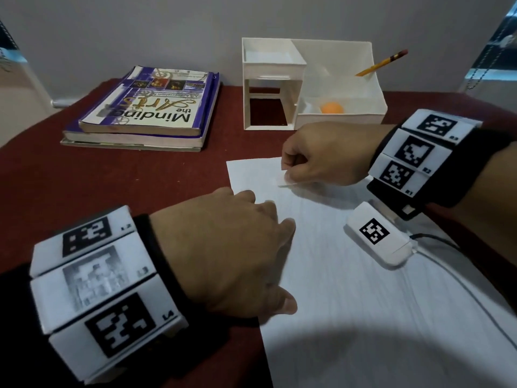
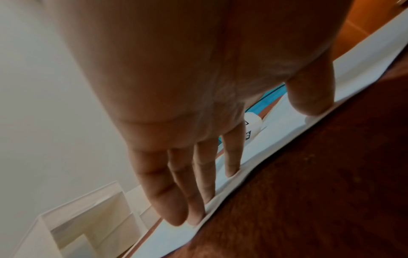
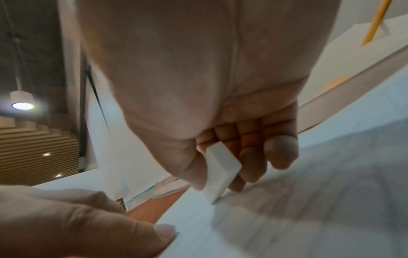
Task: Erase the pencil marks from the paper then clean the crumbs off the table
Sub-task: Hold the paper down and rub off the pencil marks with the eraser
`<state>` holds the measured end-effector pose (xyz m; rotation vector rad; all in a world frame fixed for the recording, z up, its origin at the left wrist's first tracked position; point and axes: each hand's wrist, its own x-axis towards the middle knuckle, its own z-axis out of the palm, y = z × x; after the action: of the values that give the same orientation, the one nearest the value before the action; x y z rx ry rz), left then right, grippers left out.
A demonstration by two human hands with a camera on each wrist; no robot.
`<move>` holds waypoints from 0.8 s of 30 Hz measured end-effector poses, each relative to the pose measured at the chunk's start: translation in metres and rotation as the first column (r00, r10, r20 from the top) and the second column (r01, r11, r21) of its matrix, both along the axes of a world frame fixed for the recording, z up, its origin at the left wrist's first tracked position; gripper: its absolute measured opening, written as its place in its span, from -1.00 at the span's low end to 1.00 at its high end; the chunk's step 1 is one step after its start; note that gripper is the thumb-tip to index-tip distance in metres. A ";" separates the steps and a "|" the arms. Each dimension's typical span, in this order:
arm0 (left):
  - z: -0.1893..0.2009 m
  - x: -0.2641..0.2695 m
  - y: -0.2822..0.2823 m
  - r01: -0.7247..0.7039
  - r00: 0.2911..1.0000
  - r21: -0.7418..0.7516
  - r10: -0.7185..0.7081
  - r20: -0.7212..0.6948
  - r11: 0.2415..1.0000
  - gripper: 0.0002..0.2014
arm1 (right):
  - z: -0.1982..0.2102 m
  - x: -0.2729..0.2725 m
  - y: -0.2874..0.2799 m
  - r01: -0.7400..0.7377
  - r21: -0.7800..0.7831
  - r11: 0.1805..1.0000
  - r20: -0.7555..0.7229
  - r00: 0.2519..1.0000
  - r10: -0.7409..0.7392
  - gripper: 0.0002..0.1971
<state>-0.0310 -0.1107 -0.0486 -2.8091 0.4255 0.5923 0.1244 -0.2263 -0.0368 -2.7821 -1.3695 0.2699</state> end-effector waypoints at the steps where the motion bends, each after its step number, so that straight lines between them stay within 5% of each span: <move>1: -0.001 0.000 0.000 0.008 1.000 0.007 -0.008 0.009 1.000 -0.04 | 0.000 0.003 0.001 0.007 -0.008 1.000 0.053 0.999 -0.006 -0.84; 3: -0.001 0.001 0.001 0.024 0.999 0.005 -0.024 0.026 1.000 -0.05 | 0.002 0.002 0.003 0.008 -0.038 0.999 0.119 0.993 -0.003 -0.85; 8: -0.001 -0.004 -0.016 0.120 0.993 -0.095 -0.120 0.007 0.988 -0.10 | 0.006 -0.021 0.005 -0.104 -0.113 0.988 -0.071 0.993 0.097 -0.86; 12: -0.003 -0.006 -0.034 0.121 0.992 -0.064 -0.120 0.026 0.991 -0.10 | 0.011 -0.015 -0.011 -0.042 -0.160 0.986 0.119 0.991 0.062 -0.78; 14: -0.001 -0.007 -0.039 0.087 0.996 -0.080 -0.087 0.008 0.993 -0.12 | 0.012 -0.014 -0.022 -0.017 -0.164 0.986 0.086 0.996 0.032 -0.78; 18: 0.007 0.001 -0.031 0.029 0.992 -0.180 -0.006 0.129 0.983 -0.53 | 0.005 -0.021 -0.031 -0.015 -0.140 0.990 0.033 0.999 0.020 -0.84; 21: 0.020 0.023 -0.011 -0.204 0.970 -0.173 0.223 0.096 0.964 -0.34 | 0.004 -0.024 -0.031 -0.018 -0.146 0.989 0.059 0.998 0.026 -0.85; 24: 0.020 0.041 0.000 -0.246 0.969 -0.027 0.247 0.028 0.969 -0.20 | 0.009 -0.022 -0.028 -0.020 -0.167 0.986 0.075 0.997 0.033 -0.87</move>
<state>0.0095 -0.1106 -0.0285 -2.9121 0.0768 0.5937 0.1023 -0.2540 -0.0279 -2.9396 -1.4664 0.2934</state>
